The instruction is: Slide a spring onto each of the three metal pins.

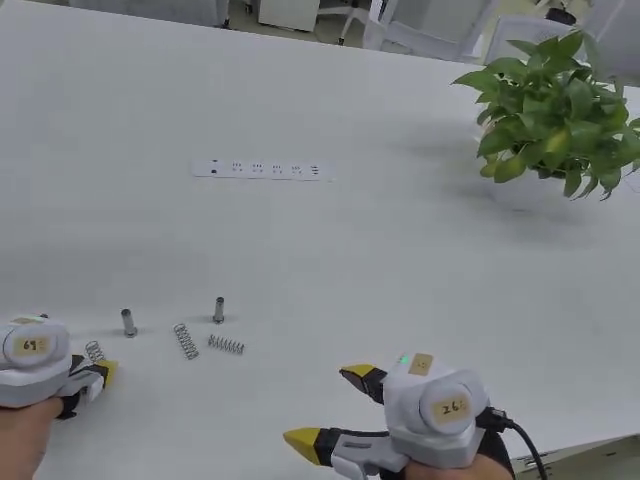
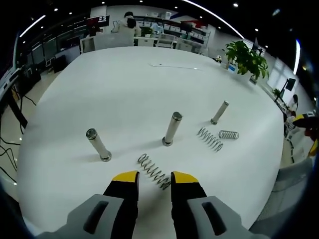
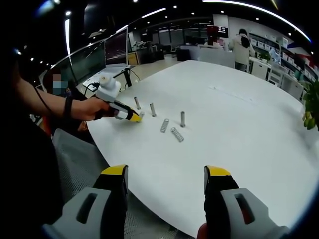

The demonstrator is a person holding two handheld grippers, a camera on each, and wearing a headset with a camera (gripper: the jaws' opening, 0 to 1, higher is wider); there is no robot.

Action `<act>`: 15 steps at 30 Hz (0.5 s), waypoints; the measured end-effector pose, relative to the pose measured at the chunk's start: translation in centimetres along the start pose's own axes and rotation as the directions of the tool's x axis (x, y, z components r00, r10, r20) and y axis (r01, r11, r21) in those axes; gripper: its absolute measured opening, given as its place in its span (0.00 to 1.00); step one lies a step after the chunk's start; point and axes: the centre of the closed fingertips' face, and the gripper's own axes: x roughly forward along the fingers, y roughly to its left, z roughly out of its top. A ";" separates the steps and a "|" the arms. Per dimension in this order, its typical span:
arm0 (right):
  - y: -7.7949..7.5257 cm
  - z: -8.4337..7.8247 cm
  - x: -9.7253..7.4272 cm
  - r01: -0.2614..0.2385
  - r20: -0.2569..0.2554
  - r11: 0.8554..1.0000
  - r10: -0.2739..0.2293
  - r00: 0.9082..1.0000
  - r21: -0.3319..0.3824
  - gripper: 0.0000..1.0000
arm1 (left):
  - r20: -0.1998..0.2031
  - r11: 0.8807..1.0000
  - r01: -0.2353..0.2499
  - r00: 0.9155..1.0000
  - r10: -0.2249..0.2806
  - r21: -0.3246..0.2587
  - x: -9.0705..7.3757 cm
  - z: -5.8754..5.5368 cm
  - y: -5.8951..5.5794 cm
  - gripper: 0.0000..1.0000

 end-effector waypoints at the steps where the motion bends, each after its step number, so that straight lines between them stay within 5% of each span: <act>1: -0.1 0.0 0.0 0.002 -0.002 1.000 -0.002 1.000 0.000 0.60 | -0.005 1.000 -0.008 1.000 0.008 0.006 -0.1 -0.1 0.2 0.17; 15: 0.5 0.4 0.4 -0.013 -0.001 1.000 0.013 1.000 -0.016 0.60 | 0.006 0.999 -0.020 1.000 0.020 0.041 -0.3 -0.4 0.9 0.03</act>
